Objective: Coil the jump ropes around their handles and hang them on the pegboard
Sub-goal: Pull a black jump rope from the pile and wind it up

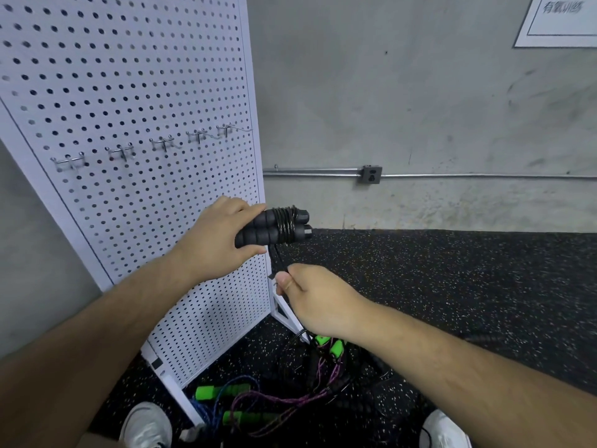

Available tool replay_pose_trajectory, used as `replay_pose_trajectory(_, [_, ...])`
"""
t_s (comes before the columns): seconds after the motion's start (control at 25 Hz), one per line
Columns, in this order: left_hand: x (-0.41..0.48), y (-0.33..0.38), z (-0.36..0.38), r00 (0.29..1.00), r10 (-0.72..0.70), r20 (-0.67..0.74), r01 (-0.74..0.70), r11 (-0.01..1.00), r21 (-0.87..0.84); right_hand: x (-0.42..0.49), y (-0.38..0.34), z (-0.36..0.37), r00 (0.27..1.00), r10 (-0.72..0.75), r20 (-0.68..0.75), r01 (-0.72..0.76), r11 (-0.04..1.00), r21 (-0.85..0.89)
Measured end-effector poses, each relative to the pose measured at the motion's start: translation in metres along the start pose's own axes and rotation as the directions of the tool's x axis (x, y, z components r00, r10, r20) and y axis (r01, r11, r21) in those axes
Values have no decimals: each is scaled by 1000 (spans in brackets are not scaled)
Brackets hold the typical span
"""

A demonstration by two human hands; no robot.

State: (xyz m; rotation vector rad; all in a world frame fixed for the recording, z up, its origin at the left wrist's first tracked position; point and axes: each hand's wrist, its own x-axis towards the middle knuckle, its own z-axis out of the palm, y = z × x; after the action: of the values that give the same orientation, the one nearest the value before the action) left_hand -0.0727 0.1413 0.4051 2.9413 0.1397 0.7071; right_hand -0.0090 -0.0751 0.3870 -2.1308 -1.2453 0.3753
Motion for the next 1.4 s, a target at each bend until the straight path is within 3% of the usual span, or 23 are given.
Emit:
replay_pose_trajectory(0.36, [-2, 0, 12, 996, 51, 78, -59, 993, 101, -13, -15, -46, 999, -50, 21, 51, 994, -96])
replay_pose_trajectory(0.6, [-9, 20, 19, 961, 139, 239, -147, 989, 18, -4, 3, -79, 981, -81, -177, 45, 979, -197])
replay_pose_trajectory(0.92, [-19, 62, -3, 933, 309, 184, -269, 939, -216, 16, 46, -93, 973, -12, -229, 23, 999, 46])
replay_pose_trajectory(1.08, [-24, 70, -25, 963, 234, 131, -171, 912, -373, 12, 44, -85, 993, 33, -111, 24, 880, 475])
replay_pose_trajectory(1.12, [-25, 71, -28, 971, 205, 122, -140, 902, -408, 8, 42, -79, 997, 53, -50, -22, 876, 483])
replay_pose_trajectory(1.24, [-20, 66, -27, 989, 88, 119, -30, 906, -422, 1, 28, -43, 988, 136, 76, -150, 963, 222])
replay_pose_trajectory(1.4, [-2, 31, -17, 997, -73, 39, 81, 949, -305, 9, 12, 3, 991, 98, 87, -120, 945, 304])
